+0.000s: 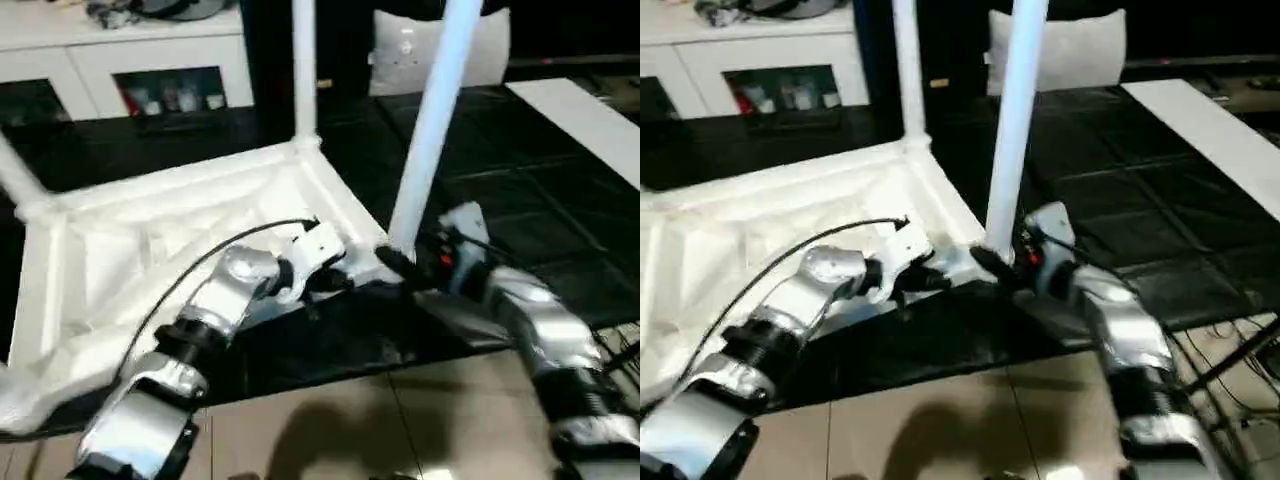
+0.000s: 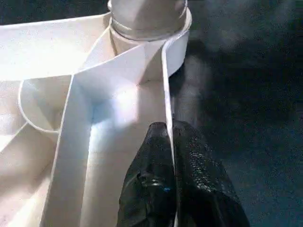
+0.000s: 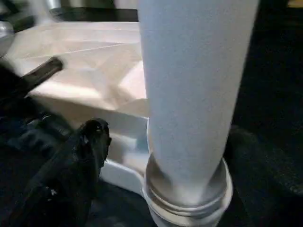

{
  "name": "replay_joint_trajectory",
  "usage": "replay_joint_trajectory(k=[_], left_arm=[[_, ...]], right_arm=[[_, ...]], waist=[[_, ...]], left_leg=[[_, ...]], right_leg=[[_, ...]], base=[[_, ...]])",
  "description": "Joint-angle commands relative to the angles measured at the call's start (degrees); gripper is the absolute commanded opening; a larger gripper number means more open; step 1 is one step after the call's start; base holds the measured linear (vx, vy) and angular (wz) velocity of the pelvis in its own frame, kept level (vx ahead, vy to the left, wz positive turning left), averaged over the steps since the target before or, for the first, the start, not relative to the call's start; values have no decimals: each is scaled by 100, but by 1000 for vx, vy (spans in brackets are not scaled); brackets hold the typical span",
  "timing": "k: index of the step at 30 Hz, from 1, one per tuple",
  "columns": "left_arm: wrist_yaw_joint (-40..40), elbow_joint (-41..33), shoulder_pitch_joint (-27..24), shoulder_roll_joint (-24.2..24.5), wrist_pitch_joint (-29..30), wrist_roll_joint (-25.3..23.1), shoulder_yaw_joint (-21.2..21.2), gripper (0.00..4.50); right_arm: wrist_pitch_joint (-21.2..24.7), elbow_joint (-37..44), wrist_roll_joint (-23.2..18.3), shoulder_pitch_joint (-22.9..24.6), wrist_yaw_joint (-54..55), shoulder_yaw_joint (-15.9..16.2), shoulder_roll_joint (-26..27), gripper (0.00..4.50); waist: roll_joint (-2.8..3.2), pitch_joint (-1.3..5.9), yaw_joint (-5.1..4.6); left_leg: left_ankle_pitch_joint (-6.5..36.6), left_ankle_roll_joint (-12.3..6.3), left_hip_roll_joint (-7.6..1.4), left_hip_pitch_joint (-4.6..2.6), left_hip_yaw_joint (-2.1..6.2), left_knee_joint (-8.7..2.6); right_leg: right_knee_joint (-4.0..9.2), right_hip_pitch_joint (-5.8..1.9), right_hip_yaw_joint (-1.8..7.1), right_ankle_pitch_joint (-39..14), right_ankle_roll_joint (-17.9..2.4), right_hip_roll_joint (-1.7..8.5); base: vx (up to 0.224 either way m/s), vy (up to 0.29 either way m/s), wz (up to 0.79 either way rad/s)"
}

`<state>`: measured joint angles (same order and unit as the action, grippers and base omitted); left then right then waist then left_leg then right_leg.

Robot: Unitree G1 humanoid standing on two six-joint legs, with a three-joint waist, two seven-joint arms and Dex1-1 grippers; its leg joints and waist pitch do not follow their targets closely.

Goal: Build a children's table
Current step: Rotate leg to tighten

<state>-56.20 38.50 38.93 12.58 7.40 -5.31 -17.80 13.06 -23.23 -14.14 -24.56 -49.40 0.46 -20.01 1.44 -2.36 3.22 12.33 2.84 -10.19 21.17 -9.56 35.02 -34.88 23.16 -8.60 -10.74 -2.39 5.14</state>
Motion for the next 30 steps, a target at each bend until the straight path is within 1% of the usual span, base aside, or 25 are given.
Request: replay_joint_trajectory(k=[1, 2, 3, 4, 5, 6, 7, 8, 9, 10, 11, 12, 13, 14, 15, 16, 19, 22, 23, 24, 25, 26, 27, 28, 30], left_arm=[[-750, -259, -19, 185, -574, 42, -296, 0], [-990, -277, -36, 298, -680, 28, -386, 0], [-1044, -278, -37, 323, -705, 23, -408, 0], [-1261, -273, -38, 430, -795, -2, -499, 0], [-1301, -269, -35, 451, -806, -10, -518, 0], [-1410, -251, -27, 496, -850, -26, -559, 0], [-1482, -243, -26, 522, -885, -33, -583, 0], [-1677, -222, -24, 591, -982, -53, -646, 0], [-1780, -224, -29, 629, -1027, -61, -682, 0], [-1959, -229, -40, 693, -1115, -59, -741, 0], [-2039, -249, -50, 725, -1144, -53, -768, 0], [-2268, -312, -78, 807, -1218, -19, -832, 0], [-2498, -387, -111, 889, -1289, 31, -889, 0], [-2710, -509, -147, 936, -1240, 134, -904, 0], [-2774, -548, -159, 948, -1218, 169, -906, 0], [-2842, -583, -168, 956, -1208, 198, -906, 0], [-2959, -640, -191, 995, -1272, 165, -966, 0], [-2969, -638, -193, 995, -1284, 167, -969, 0], [-2975, -637, -194, 995, -1290, 170, -972, 0], [-2980, -642, -195, 997, -1294, 176, -980, 0], [-2989, -658, -200, 1001, -1287, 184, -983, 0], [-2997, -686, -210, 1004, -1274, 193, -985, 0], [-3002, -696, -216, 1002, -1270, 196, -981, 0], [-3004, -704, -222, 999, -1263, 198, -976, 0], [-3004, -706, -224, 997, -1262, 198, -974, 0]], right_arm=[[65, 322, -204, 53, -715, 147, -302, 441], [69, 376, -191, 88, -1027, 230, -512, 441], [83, 391, -191, 97, -1115, 255, -565, 445], [142, 456, -192, 135, -1494, 369, -790, 445], [158, 473, -199, 143, -1581, 394, -836, 445], [171, 538, -239, 177, -1841, 460, -955, 445], [179, 570, -268, 193, -1977, 489, -1011, 445], [201, 657, -345, 236, -2343, 564, -1160, 445], [206, 689, -381, 252, -2531, 606, -1229, 445], [198, 725, -417, 267, -2788, 662, -1318, 418], [191, 723, -421, 264, -2844, 679, -1331, 418], [214, 709, -462, 247, -2989, 721, -1354, 418], [263, 692, -521, 228, -3113, 759, -1366, 418], [296, 676, -560, 205, -3244, 811, -1375, 396], [305, 671, -571, 198, -3286, 828, -1379, 396], [322, 676, -580, 195, -3351, 846, -1386, 383], [400, 707, -587, 187, -3598, 1005, -1375, 360], [414, 710, -600, 188, -3633, 1021, -1376, 344], [440, 712, -615, 186, -3666, 1034, -1378, 327], [445, 695, -612, 176, -3690, 1036, -1370, 321], [452, 685, -615, 169, -3714, 1043, -1367, 321], [459, 667, -613, 157, -3758, 1062, -1361, 305], [458, 658, -617, 151, -3776, 1080, -1356, 291], [470, 658, -629, 148, -3795, 1100, -1352, 291], [477, 659, -636, 148, -3803, 1110, -1350, 276]], waist=[[-56, 361, 52], [-48, 362, 67], [-34, 368, 91], [-46, 353, 112], [-41, 360, 130], [-44, 362, 188], [-49, 362, 203], [-54, 369, 221], [-55, 373, 231], [-59, 373, 234], [-63, 365, 232], [-75, 366, 236], [-73, 365, 242], [-73, 361, 242], [-70, 360, 240], [-71, 359, 240], [-62, 365, 283], [-68, 371, 309], [-72, 373, 311], [-77, 371, 311], [-76, 369, 312], [-90, 371, 311], [-88, 373, 314], [-82, 378, 315], [-77, 379, 309]], left_leg=[[402, -829, -347, -6, 99, -357], [421, -807, -351, -10, 101, -361], [450, -777, -357, -20, 107, -361], [494, -747, -372, -35, 99, -371], [498, -736, -376, -33, 98, -367], [502, -704, -383, -43, 86, -365], [497, -701, -386, -43, 86, -366], [521, -714, -373, -28, 87, -361], [505, -715, -385, -25, 91, -362], [508, -718, -377, -17, 93, -360], [519, -713, -380, -8, 95, -365], [527, -694, -370, -4, 91, -364], [534, -687, -366, -2, 92, -365], [540, -663, -372, 0, 95, -373], [544, -649, -379, -6, 94, -376], [528, -630, -387, -19, 92, -380], [493, -624, -404, -32, 92, -374], [466, -604, -408, -40, 92, -374], [459, -593, -397, -29, 91, -373], [461, -587, -387, -15, 89, -370], [472, -577, -385, -18, 88, -373], [479, -563, -376, -21, 82, -368], [463, -563, -372, -17, 82, -366], [397, -574, -378, -15, 86, -365], [367, -594, -384, -16, 88, -362]], right_leg=[[466, -417, 432, -945, -962, 478], [471, -418, 430, -996, -954, 477], [469, -415, 429, -1022, -935, 476], [472, -399, 433, -1038, -952, 468], [461, -408, 435, -1031, -953, 467], [450, -397, 445, -983, -978, 476], [450, -394, 450, -961, -977, 482], [444, -417, 437, -939, -984, 481], [434, -415, 443, -911, -979, 492], [447, -419, 429, -948, -972, 491], [448, -419, 431, -985, -956, 493], [459, -422, 429, -1096, -917, 496], [466, -422, 427, -1159, -899, 500], [470, -417, 424, -1276, -868, 497], [470, -410, 426, -1299, -869, 494], [473, -397, 431, -1295, -886, 490], [447, -383, 438, -1177, -953, 489], [432, -383, 447, -1058, -979, 495], [428, -395, 443, -1058, -973, 497], [438, -404, 440, -1097, -945, 499], [444, -402, 437, -1145, -924, 498], [453, -402, 435, -1224, -886, 494], [452, -406, 435, -1232, -873, 494], [445, -402, 432, -1196, -855, 487], [440, -393, 432, -1116, -875, 481]], base=[[0, 0, 0], [0, 0, 0], [0, 0, 0], [0, 0, 0], [0, 0, 0], [0, 0, 0], [0, 0, 0], [0, 0, 0], [0, 0, 0], [0, 0, 0], [0, 0, 0], [0, 0, 0], [0, 0, 0], [0, 0, 0], [0, 0, 0], [0, 0, 0], [0, 0, 0], [0, 0, 0], [0, 0, 0], [0, 0, 0], [0, 0, 0], [0, 0, 0], [0, 0, 0], [0, 0, 0], [0, 0, 0]])
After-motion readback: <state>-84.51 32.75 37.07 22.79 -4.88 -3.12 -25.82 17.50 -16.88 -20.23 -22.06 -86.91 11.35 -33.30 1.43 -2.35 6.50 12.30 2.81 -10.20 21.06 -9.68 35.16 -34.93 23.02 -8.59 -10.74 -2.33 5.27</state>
